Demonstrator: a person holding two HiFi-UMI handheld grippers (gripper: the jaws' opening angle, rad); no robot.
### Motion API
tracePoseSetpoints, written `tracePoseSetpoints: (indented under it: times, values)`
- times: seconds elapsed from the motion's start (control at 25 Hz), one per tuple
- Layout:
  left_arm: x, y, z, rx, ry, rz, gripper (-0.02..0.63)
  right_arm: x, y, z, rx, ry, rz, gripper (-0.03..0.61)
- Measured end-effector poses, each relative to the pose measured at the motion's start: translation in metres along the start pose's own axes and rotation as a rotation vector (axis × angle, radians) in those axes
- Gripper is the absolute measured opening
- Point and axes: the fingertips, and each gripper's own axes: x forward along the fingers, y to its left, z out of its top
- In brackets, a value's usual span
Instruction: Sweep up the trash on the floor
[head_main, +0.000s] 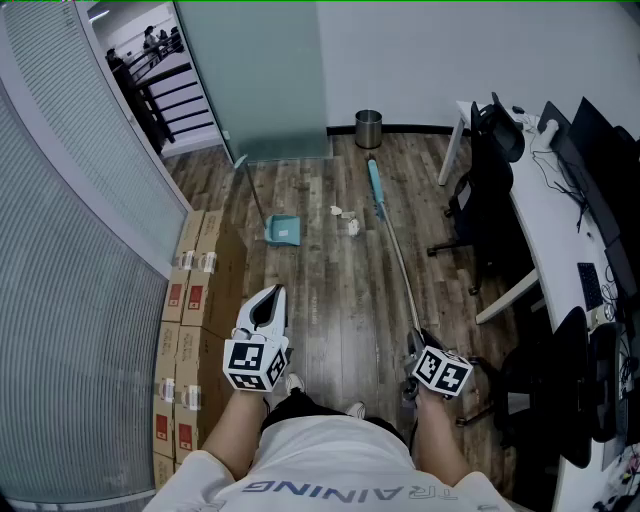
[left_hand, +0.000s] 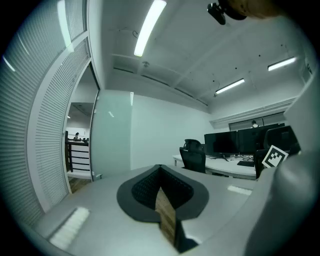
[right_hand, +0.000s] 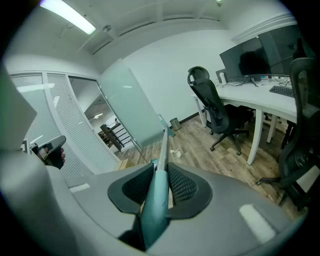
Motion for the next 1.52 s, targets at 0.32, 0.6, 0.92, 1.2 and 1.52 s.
tracePoseSetpoints:
  times: [0.32, 0.6, 0.92, 1.2, 1.52]
  values:
    - [-0.003, 0.012, -0.006, -0.021, 0.017, 0.015, 0.000, 0.008, 0.004, 0.003, -0.009, 0.001, 0.005, 0.106]
    - [-0.001, 0.022, -0.002, -0.008, 0.023, 0.029, 0.000, 0.021, 0.012, 0.000, 0.004, 0.013, 0.031, 0.107]
    - [0.029, 0.044, -0.011, -0.036, 0.050, 0.019, 0.000, 0.050, 0.022, 0.005, 0.021, 0.052, 0.047, 0.107]
    - [0.096, 0.082, -0.016, -0.070, 0.062, -0.016, 0.000, 0.095, 0.032, 0.027, 0.027, 0.078, -0.004, 0.107]
    - [0.176, 0.154, -0.011, -0.102, 0.066, -0.022, 0.000, 0.170, 0.055, 0.072, 0.018, 0.112, -0.083, 0.107]
